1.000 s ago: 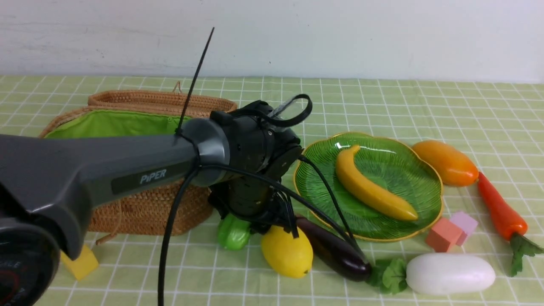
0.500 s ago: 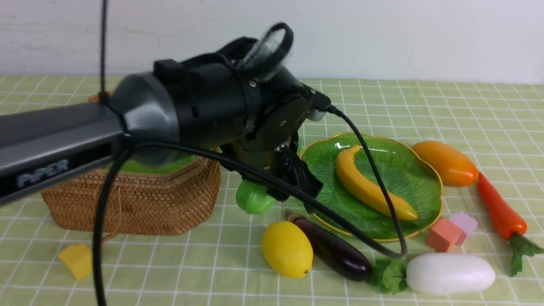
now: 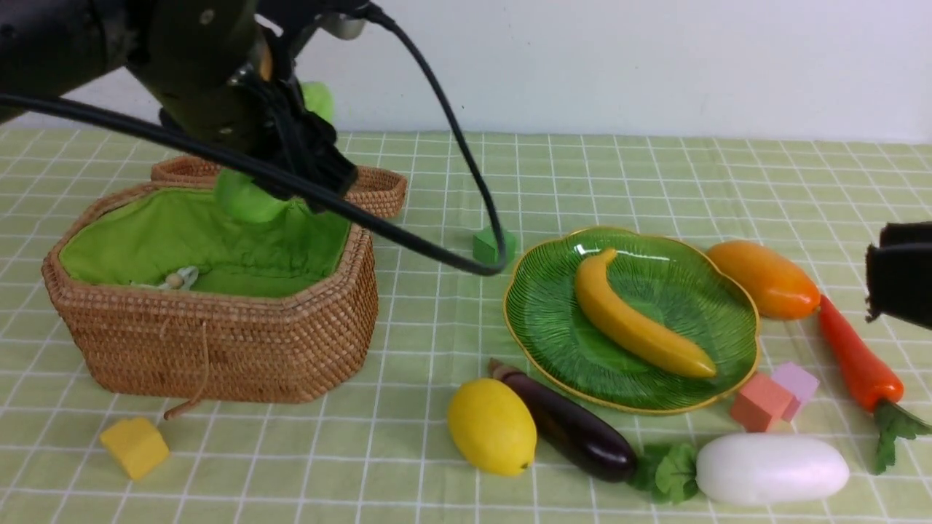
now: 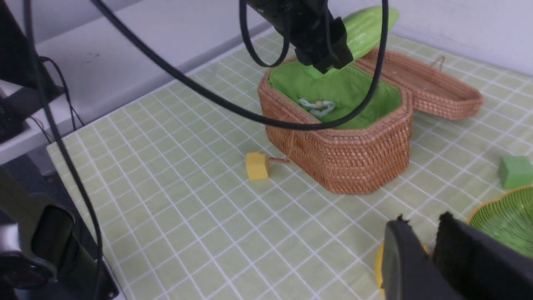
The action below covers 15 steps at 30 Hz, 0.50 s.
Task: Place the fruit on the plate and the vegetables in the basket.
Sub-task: Take a chayote with your left arm and place it on the basket on the left.
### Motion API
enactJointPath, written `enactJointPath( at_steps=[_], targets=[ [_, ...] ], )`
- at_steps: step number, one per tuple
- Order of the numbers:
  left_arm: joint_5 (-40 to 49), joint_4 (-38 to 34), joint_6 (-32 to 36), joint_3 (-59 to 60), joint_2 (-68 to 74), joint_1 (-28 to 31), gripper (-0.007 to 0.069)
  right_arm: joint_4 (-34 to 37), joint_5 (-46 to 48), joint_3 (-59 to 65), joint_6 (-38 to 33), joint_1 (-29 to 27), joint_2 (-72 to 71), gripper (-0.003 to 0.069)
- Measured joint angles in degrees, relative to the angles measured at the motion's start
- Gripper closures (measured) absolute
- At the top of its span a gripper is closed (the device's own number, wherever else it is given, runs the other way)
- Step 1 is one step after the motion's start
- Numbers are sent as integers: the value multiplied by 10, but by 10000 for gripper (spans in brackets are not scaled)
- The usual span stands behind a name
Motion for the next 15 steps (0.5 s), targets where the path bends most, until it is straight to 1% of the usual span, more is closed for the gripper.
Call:
enactJointPath(
  at_steps=[4, 5, 8, 11, 15],
  targets=[
    [-24, -44, 78, 0, 17, 65, 209, 4, 1, 0, -11, 0, -2, 531],
    [-26, -44, 81, 0, 18, 68, 209, 4, 1, 0, -11, 0, -2, 531],
    [-66, -72, 119, 0, 46, 108, 209, -8, 2, 0, -11, 0, -3, 531],
    [-75, -75, 129, 0, 73, 128, 209, -31, 2, 0, -1, 0, -3, 531],
    [-74, -77, 131, 0, 99, 134, 209, -79, 2, 0, 37, 0, -4, 531]
  ],
)
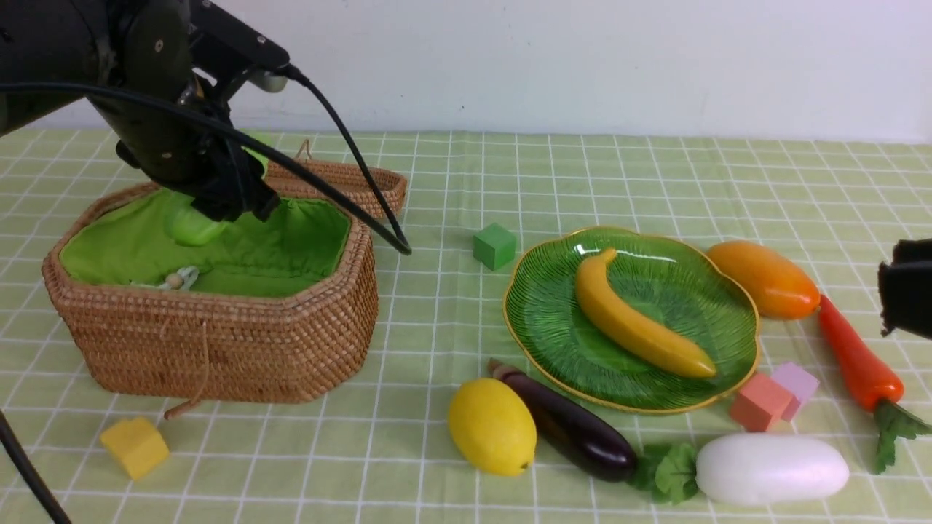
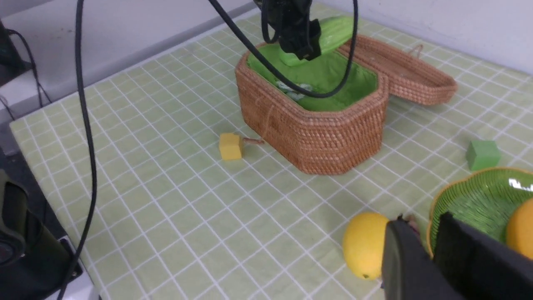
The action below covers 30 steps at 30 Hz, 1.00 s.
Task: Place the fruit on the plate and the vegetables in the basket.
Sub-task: Take a chayote with your left arm and place it on the basket on the left, then grab a lemon with your left arm and place it on the plate on the right
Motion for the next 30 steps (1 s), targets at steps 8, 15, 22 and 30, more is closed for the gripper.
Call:
enactJointPath(
  at_steps=[8, 15, 22, 30],
  targets=[
    [-10, 33, 0, 0, 8, 0, 204, -31, 0, 0, 28, 0, -20, 531],
    [-11, 39, -1, 0, 8, 0, 50, -50, 4, 0, 40, 0, -34, 531],
    [-5, -4, -67, 0, -9, -2, 87, -109, 25, 0, 101, 0, -61, 531],
    [93, -132, -138, 0, -68, -104, 603, -209, 71, -1, 194, 0, -106, 531]
  ],
)
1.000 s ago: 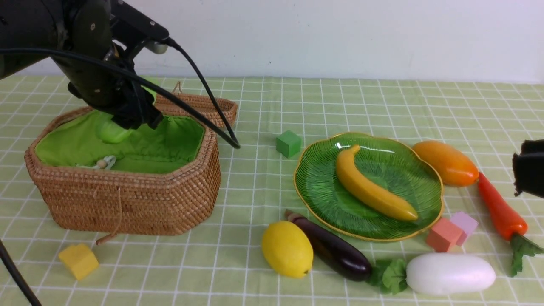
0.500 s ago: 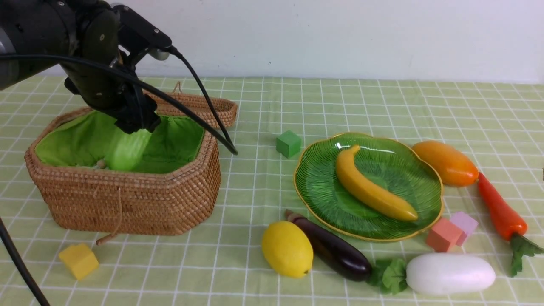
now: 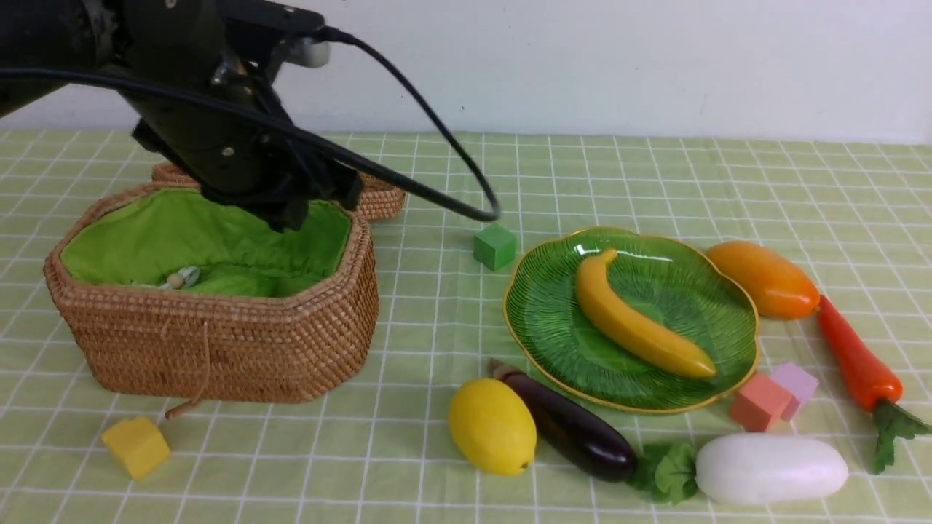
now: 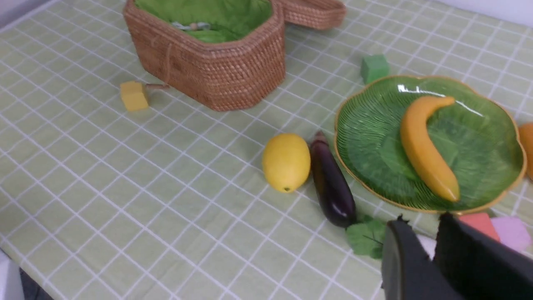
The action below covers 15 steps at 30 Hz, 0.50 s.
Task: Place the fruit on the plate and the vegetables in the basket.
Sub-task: Grab a lemon with your left arm and place it on the plate on the right
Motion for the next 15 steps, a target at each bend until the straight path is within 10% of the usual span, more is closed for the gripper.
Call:
enactJointPath(
  at_steps=[9, 15],
  targets=[
    [57, -67, -87, 0, 38, -172, 614, -45, 23, 0, 21, 0, -17, 531],
    [72, -93, -114, 0, 109, -186, 284, -47, 24, -1, 22, 0, -17, 531]
  ],
)
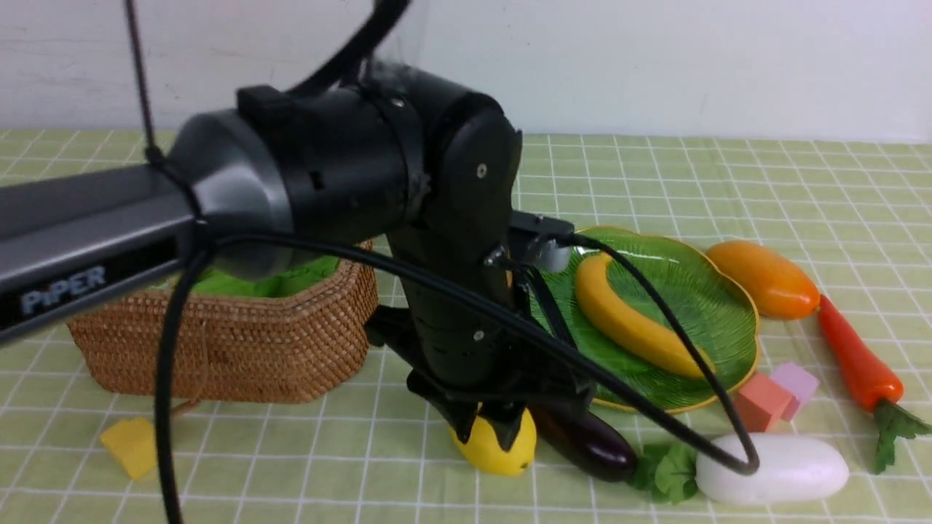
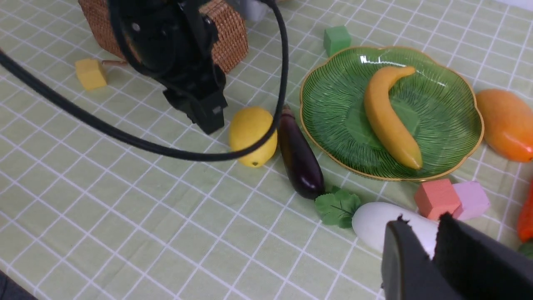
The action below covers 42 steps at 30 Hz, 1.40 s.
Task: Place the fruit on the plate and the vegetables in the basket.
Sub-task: Grab a lemon with your left arm and place it on the plate on the right
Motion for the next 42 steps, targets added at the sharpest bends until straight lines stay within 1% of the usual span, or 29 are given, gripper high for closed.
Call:
enactJointPath(
  at_steps=[1, 2, 3, 4, 6, 8, 13, 19, 29, 32, 35, 38, 39, 40, 41, 42],
  targets=[
    [-1, 0, -9, 0, 8, 0, 245, 0, 0, 0, 0, 0, 0, 531],
    [-4, 1, -24, 0, 18, 0, 181, 0, 0, 0, 0, 0, 0, 530],
    [-12, 3, -48, 0, 29, 0, 97, 0, 0, 0, 0, 0, -1, 529],
    [-22, 6, -70, 0, 38, 0, 45, 0, 0, 0, 0, 0, -1, 528],
    [-48, 20, -107, 0, 54, 0, -13, 0, 0, -1, 0, 0, -1, 527],
    [-74, 36, -133, 0, 65, 0, -34, 0, 0, -1, 0, 0, -1, 528],
    [-126, 77, -151, 0, 83, 0, -20, 0, 0, -1, 0, 0, -1, 529],
    [-138, 130, -178, 0, 101, 0, 33, 0, 0, -1, 0, 0, -1, 529],
    [-140, 139, -181, -8, 115, 4, 41, 0, 1, -1, 0, 0, -1, 528],
    [-118, 128, -181, -9, 115, 4, 39, 0, 1, -1, 0, 0, -1, 526],
    [-97, 123, -156, -11, 112, 4, 39, 0, 1, -1, -1, 0, -1, 526],
    [-49, 125, -115, -14, 107, 4, 44, 0, 1, -1, -1, 0, -1, 524],
    [-20, 127, -102, -14, 106, 4, 50, 0, 1, -1, -1, 0, -1, 523],
    [-16, 128, -100, -14, 106, 4, 53, 0, 1, -1, -1, 0, -1, 523],
    [14, 130, -89, -14, 105, 4, 61, 0, 1, -1, -1, 0, -1, 521],
    [25, 131, -82, -14, 101, 5, 68, 0, 1, -1, -1, 0, -1, 520]
  ],
)
